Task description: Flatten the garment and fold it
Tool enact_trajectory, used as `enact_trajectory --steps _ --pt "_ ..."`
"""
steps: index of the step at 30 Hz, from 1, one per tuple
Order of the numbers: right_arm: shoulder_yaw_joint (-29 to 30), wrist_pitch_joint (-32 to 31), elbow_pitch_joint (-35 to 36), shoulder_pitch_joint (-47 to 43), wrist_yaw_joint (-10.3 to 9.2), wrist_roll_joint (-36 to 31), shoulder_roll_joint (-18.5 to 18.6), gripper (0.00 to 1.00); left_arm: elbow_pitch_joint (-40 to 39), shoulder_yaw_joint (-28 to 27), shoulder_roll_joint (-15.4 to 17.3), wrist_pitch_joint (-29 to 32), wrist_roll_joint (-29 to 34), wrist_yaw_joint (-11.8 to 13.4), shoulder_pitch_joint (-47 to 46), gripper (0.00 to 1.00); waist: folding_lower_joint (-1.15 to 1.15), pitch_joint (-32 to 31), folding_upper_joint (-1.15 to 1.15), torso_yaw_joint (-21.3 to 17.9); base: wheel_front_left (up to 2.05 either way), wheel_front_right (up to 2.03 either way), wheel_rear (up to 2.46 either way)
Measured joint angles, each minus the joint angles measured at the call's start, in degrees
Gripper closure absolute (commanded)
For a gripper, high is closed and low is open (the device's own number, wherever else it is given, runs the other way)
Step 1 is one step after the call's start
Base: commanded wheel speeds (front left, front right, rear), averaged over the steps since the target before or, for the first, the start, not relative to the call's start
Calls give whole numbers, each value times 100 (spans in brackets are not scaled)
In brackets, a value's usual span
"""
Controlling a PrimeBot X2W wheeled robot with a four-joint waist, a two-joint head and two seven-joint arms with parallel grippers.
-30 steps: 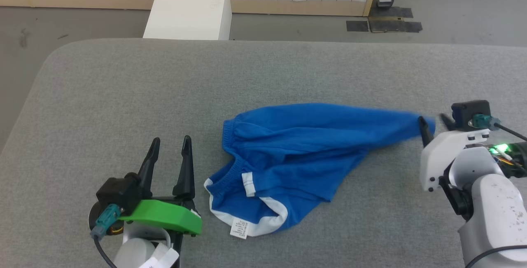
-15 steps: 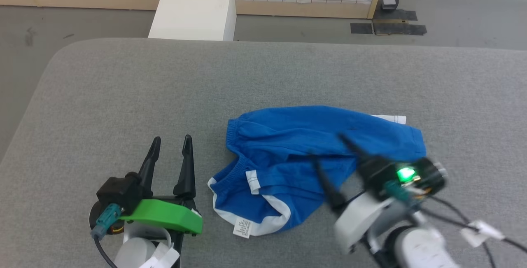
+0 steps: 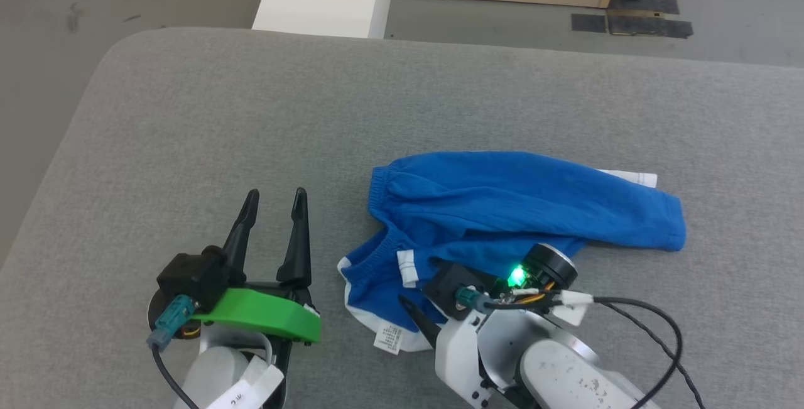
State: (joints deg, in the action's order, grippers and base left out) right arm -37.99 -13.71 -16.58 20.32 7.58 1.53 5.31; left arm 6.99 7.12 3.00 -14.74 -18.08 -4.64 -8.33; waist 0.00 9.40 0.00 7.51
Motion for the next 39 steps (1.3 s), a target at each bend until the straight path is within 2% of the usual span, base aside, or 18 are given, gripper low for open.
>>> enact_trajectory --steps 2,3,4,8,11,16,23,28,29,30,34,39 --pt "-65 -130 -215 96 0 11 -12 65 -1 16 0 0 -80 20 -2 0 0 27 0 64 0 0 0" --pt "-74 -143 -277 124 0 18 -20 90 -3 16 0 0 -102 22 -2 0 0 38 0 91 0 0 0" --pt "-69 -140 -313 144 1 25 -31 100 -3 15 0 0 -108 22 -2 0 0 48 0 109 0 0 0" --pt "165 -81 -381 185 1 49 -73 100 3 -4 0 0 -113 23 -1 0 0 61 0 139 0 0 0" --pt "592 -31 -291 86 1 48 -85 100 9 -38 0 0 -114 25 5 0 0 13 0 112 0 0 0" --pt "1826 -157 293 -682 1 -48 -77 100 29 -90 0 0 -112 41 36 0 0 -118 0 8 0 0 0" --pt "3611 -610 1284 -1721 0 -545 -64 100 42 -182 0 0 -86 34 135 0 0 -244 0 -268 0 0 0" --pt "4404 -739 1443 -1956 1 -726 -138 100 66 -190 0 0 -56 8 135 0 0 -291 0 -454 0 0 0" --pt "4558 -748 1439 -1976 1 -722 -167 45 81 -179 0 0 -56 1 135 0 0 -299 0 -484 0 0 0" --pt "4674 -753 1434 -1990 0 -714 -190 0 94 -170 0 0 -56 -18 134 0 0 -310 0 -508 0 0 0" --pt "4997 -554 1489 -2059 0 -615 -221 0 160 -153 0 0 -48 -44 139 0 0 -394 0 -551 0 0 0" --pt "5037 211 1706 -2235 0 -358 -223 0 244 -41 13 0 172 -138 206 0 0 -513 0 -581 0 0 0"
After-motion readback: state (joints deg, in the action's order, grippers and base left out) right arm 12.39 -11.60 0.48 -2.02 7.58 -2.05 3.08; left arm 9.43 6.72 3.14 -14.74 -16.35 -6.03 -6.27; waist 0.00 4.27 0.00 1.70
